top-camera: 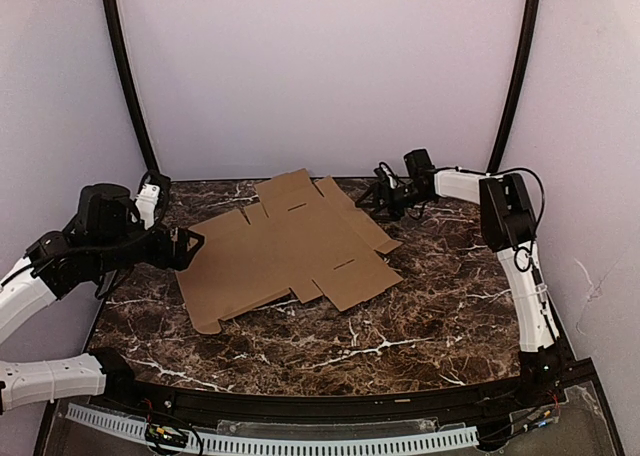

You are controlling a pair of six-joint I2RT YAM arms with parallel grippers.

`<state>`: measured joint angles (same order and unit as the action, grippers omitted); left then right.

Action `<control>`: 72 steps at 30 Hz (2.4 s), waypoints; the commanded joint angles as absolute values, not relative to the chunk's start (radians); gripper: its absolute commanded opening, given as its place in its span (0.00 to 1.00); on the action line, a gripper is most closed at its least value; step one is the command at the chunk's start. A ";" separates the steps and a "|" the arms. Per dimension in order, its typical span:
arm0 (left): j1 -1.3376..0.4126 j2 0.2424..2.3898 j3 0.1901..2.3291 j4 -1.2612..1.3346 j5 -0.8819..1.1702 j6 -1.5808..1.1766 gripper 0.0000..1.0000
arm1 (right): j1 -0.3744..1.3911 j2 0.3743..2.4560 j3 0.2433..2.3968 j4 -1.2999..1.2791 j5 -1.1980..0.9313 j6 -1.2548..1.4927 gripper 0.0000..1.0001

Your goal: Fold the paper box

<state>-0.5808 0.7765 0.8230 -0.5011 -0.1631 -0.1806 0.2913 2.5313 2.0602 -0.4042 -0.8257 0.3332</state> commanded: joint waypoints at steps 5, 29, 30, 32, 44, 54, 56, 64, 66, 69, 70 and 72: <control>-0.584 0.744 0.803 -0.519 -0.096 -0.311 1.00 | 0.284 2.611 2.107 -0.345 -1.021 0.353 0.84; -0.584 0.795 0.795 -0.529 -0.074 -0.361 1.00 | 0.297 2.641 2.048 -0.222 -1.150 0.428 0.49; -0.583 0.794 0.793 -0.532 -0.076 -0.360 1.00 | 0.298 2.640 2.048 -0.222 -1.152 0.426 0.46; -0.584 0.791 0.793 -0.540 -0.079 -0.359 1.00 | 0.299 2.633 2.042 -0.224 -1.147 0.421 0.36; -0.584 0.757 0.797 -0.562 -0.083 -0.355 1.00 | 0.301 2.497 2.011 -0.308 -1.080 0.348 0.00; -0.584 0.732 0.827 -0.575 -0.061 -0.343 1.00 | 0.301 2.261 1.878 -0.456 -0.933 0.187 0.00; -0.584 0.736 0.833 -0.579 -0.064 -0.337 1.00 | 0.302 2.217 1.880 -0.528 -0.864 0.138 0.00; -0.584 0.772 0.859 -0.563 -0.049 -0.290 1.00 | 0.322 2.013 1.832 -0.691 -0.602 -0.031 0.00; -0.584 0.788 0.876 -0.561 -0.034 -0.281 1.00 | 0.334 1.985 1.849 -0.735 -0.539 -0.062 0.00; -0.584 0.813 0.900 -0.567 -0.009 -0.264 1.00 | 0.362 1.966 1.901 -0.816 -0.418 -0.107 0.00; -0.584 0.817 0.911 -0.571 -0.005 -0.256 1.00 | 0.372 1.964 1.926 -0.842 -0.373 -0.118 0.00; -0.584 0.823 0.920 -0.573 -0.003 -0.248 1.00 | 0.406 1.967 1.970 -0.894 -0.294 -0.157 0.00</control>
